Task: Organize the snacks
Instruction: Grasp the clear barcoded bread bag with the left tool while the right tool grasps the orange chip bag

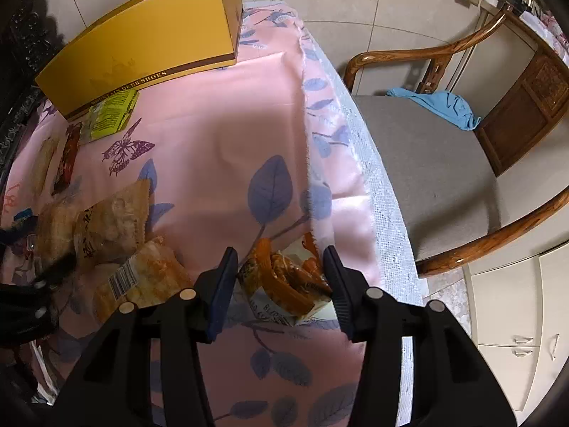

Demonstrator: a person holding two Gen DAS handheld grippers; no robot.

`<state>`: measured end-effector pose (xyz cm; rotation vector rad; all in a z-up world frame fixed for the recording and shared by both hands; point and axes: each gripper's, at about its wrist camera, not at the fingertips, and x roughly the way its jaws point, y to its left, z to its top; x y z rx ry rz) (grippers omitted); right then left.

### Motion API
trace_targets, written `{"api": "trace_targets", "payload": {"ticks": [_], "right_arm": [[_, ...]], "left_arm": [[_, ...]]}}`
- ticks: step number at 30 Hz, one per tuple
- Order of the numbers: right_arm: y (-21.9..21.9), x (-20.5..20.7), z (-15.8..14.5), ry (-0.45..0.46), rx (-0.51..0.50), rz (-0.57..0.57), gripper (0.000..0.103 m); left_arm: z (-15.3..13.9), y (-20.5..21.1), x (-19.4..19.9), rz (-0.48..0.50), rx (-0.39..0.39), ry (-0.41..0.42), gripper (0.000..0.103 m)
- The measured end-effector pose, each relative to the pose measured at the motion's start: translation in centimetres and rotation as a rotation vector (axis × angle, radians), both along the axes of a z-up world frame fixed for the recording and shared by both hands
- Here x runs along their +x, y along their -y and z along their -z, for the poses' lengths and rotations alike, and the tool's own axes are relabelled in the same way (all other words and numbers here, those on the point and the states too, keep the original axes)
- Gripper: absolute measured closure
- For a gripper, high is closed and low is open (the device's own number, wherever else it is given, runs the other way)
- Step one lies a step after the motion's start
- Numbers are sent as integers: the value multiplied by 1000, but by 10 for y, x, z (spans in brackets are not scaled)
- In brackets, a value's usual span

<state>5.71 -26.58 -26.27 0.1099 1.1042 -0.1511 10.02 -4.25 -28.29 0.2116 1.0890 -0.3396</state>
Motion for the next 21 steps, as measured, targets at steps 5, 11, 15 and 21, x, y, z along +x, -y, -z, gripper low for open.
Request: {"api": "trace_targets", "payload": {"ticks": [5, 11, 15, 21], "right_arm": [[-8, -6, -14, 23, 15, -14, 53], [-15, -8, -37, 70, 50, -39, 53], [-22, -11, -50, 102, 48, -64, 53], [-23, -15, -67, 144, 75, -67, 53]], "left_arm": [[-4, -6, 10, -48, -40, -85, 43], [-20, -25, 6, -85, -49, -66, 43], [-33, -31, 3, -75, -15, -21, 43], [-55, -40, -1, -72, -50, 24, 43]]}}
